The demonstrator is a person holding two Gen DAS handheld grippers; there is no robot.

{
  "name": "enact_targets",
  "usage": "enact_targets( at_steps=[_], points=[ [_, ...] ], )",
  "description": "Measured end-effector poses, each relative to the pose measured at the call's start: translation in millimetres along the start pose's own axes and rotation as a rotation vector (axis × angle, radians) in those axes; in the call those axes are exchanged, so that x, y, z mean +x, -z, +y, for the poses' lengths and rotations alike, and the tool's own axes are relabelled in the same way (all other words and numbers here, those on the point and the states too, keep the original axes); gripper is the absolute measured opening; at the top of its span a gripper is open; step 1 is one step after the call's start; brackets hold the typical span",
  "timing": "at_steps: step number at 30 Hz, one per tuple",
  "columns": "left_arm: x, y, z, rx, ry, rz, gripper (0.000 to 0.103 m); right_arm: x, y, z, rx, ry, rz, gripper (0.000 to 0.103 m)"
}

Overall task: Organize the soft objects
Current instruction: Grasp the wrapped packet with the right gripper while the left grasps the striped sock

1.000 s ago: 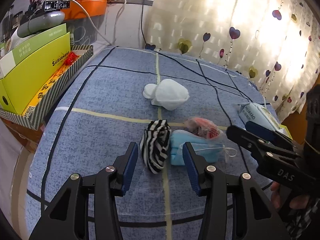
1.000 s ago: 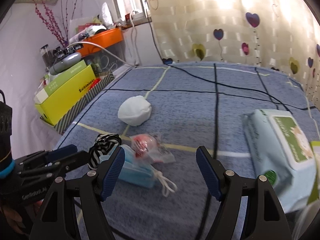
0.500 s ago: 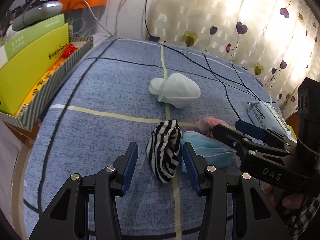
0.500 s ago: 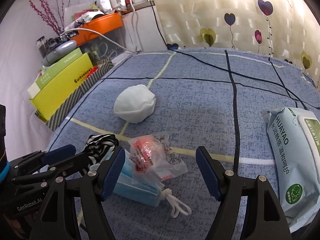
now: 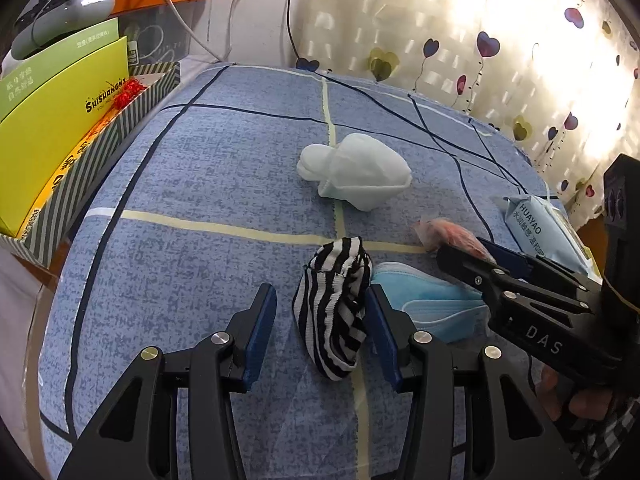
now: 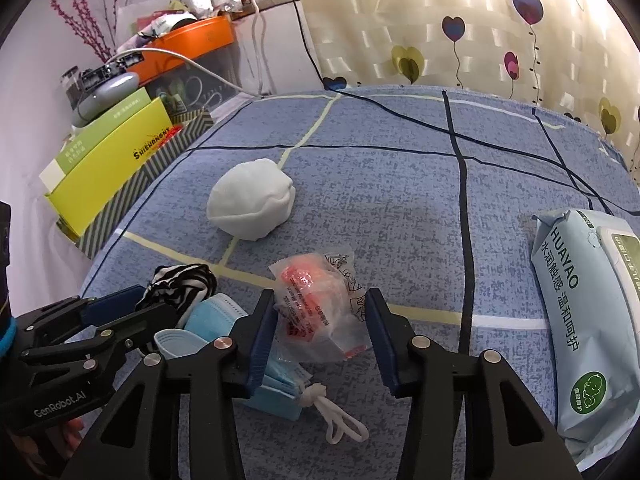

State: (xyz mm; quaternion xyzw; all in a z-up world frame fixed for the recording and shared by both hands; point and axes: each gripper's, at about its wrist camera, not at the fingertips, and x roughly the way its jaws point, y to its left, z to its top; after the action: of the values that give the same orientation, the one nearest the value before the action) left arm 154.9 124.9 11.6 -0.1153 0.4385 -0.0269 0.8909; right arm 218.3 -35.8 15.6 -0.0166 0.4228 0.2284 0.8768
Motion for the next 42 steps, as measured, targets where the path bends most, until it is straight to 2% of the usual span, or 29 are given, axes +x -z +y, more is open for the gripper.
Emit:
enact_targets(
  at_steps=[21,22,25,30,35,42],
  points=[
    [6.7,-0.9,-0.5,0.009,-0.037,0.013,0.047,-6.6,0.7,1.9,-0.016,0.031,-0.018,0.031],
    [6.8,-0.9,-0.8,0.011,-0.042,0.013,0.045,-7.5,0.8,2.1,-0.018,0.033,-0.02,0.031],
    [5.9,-1.0,-0.3,0.006,-0.039,0.009,0.031,-9.3,1.0,2.8,-0.02,0.039,-0.027,0.028],
    [4.4,-0.4,-4.8,0.024,-0.042,0.005,0.022,-12.4,1.1,3.3,-0.022,0.04,-0.035,0.028],
    [-0.5,-0.4,-7.7,0.037,-0.045,-0.011,0.013,-15.5,2.3,2.9,-0.021,0.043,-0.04,0.028],
    [-6.1,1.7,-12.0,0.055,-0.053,-0.026,0.01,-22.1,3.3,3.3,-0.019,0.046,-0.054,0.028]
  ],
)
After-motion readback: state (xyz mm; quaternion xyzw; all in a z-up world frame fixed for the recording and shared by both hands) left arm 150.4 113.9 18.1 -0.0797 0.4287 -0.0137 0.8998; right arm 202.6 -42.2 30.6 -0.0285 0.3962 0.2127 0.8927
